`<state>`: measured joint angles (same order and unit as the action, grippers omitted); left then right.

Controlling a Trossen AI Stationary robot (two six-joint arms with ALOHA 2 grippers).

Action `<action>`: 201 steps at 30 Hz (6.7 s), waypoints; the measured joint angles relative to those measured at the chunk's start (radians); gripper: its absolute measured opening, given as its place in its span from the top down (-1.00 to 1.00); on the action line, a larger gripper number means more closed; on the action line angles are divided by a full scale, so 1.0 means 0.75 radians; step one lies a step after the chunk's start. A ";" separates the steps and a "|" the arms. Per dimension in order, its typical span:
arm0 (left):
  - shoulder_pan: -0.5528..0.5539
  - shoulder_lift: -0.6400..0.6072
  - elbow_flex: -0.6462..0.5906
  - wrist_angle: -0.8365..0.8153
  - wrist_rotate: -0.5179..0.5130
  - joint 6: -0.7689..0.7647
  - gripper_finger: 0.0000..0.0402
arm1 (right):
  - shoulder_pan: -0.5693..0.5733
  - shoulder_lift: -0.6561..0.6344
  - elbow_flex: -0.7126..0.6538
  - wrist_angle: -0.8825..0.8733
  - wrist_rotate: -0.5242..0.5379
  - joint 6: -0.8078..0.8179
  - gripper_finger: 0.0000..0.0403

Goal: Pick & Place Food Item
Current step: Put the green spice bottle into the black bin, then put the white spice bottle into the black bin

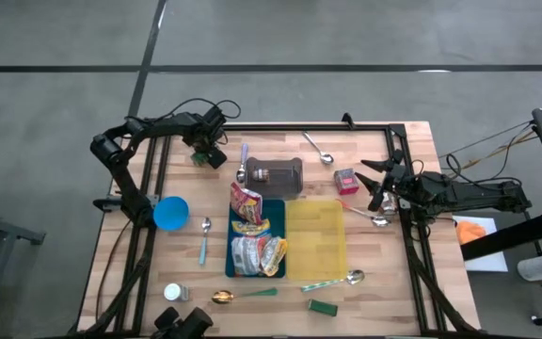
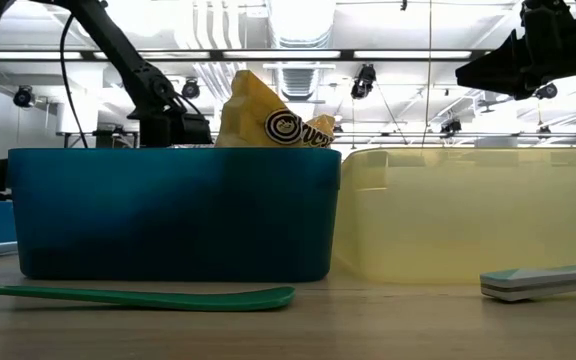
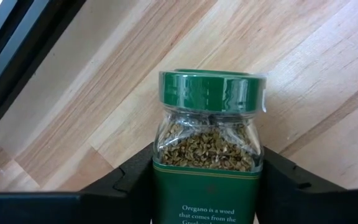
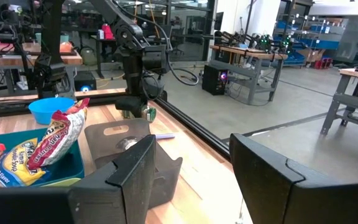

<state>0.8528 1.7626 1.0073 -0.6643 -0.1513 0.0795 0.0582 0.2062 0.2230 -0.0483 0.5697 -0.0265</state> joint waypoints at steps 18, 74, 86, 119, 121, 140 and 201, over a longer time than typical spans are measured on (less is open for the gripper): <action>0.001 -0.053 -0.001 -0.027 0.018 -0.016 0.05 | 0.000 0.000 0.000 0.000 0.000 0.000 0.01; -0.781 -0.099 0.484 0.047 -0.015 0.004 0.01 | 0.000 -0.001 0.000 -0.001 0.000 0.000 0.01; -0.781 0.085 0.484 0.089 0.075 0.025 0.01 | 0.000 -0.001 0.000 0.000 0.000 0.000 0.01; -0.778 0.282 0.483 0.083 0.223 0.008 0.00 | 0.000 0.000 0.000 0.000 0.000 0.000 0.01; -0.778 0.282 0.483 0.083 0.223 0.008 0.00 | 0.000 -0.001 0.000 0.000 0.000 0.000 0.01; -0.776 0.281 0.483 0.086 0.223 -0.002 -0.49 | 0.000 -0.001 0.000 0.000 0.000 0.000 0.01; -1.384 -0.334 0.483 -0.935 -0.399 -1.335 -0.54 | 0.000 -0.001 0.000 0.000 0.000 0.000 0.01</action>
<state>-0.1856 1.5120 1.3693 -1.3659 -0.4508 -0.9219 0.0586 0.2058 0.2234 -0.0483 0.5701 -0.0265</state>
